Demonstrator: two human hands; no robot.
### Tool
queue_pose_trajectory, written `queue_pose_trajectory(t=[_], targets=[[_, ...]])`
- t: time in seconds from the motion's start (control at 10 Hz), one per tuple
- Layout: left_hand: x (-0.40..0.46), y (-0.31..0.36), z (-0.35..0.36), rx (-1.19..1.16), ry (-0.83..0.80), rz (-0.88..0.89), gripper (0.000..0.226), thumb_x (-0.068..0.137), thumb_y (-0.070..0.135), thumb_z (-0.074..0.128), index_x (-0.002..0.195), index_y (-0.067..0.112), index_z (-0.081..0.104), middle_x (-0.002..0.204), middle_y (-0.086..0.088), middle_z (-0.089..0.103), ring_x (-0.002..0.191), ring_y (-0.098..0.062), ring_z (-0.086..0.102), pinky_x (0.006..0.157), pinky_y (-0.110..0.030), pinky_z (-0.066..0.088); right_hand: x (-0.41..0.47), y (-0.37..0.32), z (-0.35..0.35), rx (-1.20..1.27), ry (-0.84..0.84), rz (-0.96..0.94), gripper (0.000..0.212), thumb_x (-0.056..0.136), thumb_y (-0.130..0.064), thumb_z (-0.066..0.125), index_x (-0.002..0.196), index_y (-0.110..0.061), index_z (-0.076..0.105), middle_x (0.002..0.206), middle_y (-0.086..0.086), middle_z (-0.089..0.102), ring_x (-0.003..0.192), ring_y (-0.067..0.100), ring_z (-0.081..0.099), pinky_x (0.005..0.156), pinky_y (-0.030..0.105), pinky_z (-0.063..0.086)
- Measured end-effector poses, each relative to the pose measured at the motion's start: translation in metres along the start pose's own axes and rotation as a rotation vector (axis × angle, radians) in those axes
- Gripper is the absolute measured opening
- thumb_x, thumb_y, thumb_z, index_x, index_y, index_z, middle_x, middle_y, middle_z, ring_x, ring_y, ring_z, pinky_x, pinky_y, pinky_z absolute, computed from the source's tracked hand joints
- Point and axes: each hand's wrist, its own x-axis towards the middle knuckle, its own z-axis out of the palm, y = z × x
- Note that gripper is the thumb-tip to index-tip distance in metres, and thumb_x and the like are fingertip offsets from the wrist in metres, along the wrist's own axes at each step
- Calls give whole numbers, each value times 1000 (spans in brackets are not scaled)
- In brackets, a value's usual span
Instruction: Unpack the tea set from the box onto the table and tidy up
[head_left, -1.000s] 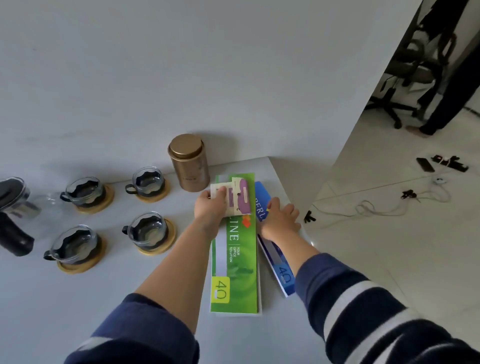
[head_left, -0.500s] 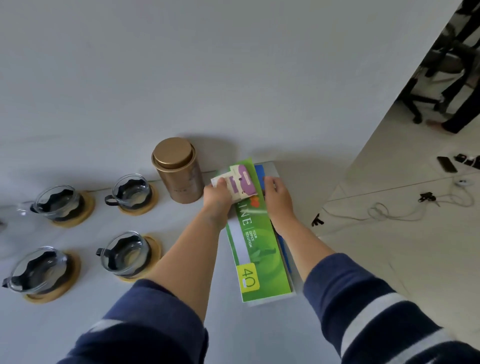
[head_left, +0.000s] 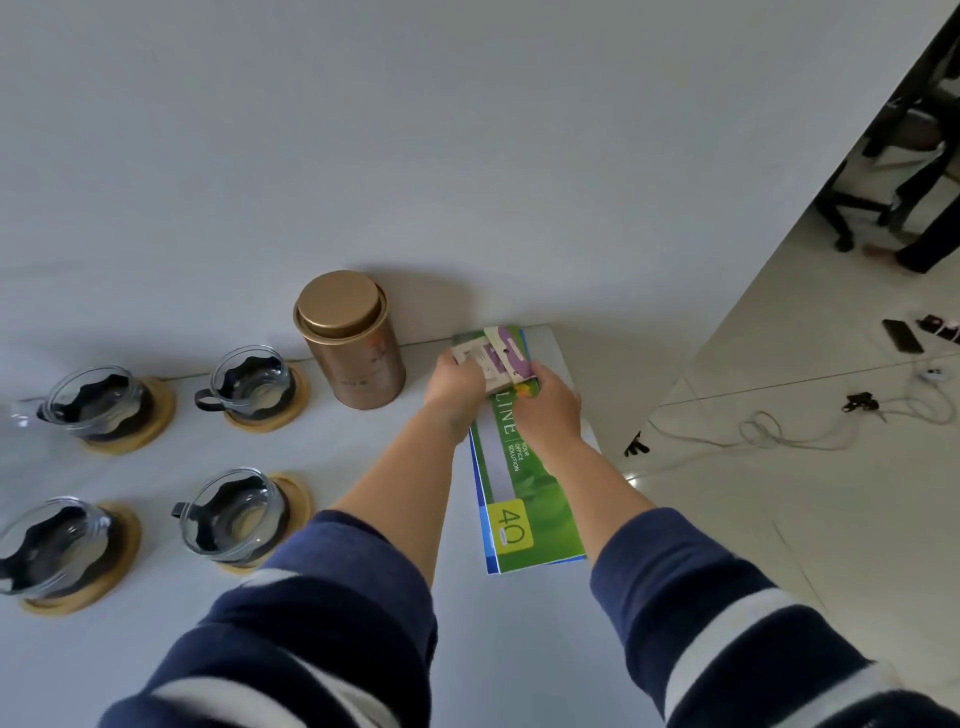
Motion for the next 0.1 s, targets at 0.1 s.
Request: queue_pose_trajectory(t=[0.1], targets=[[2,3,-9,-89,-64,39,30,97,19,36,123,16,50,123,-6,63,99,-22,61,87,-38,50,4,-1,-6,134,-55,33,51,89,-4,50,130,-34,52,129,1,63,115,28,59,83,32,50]])
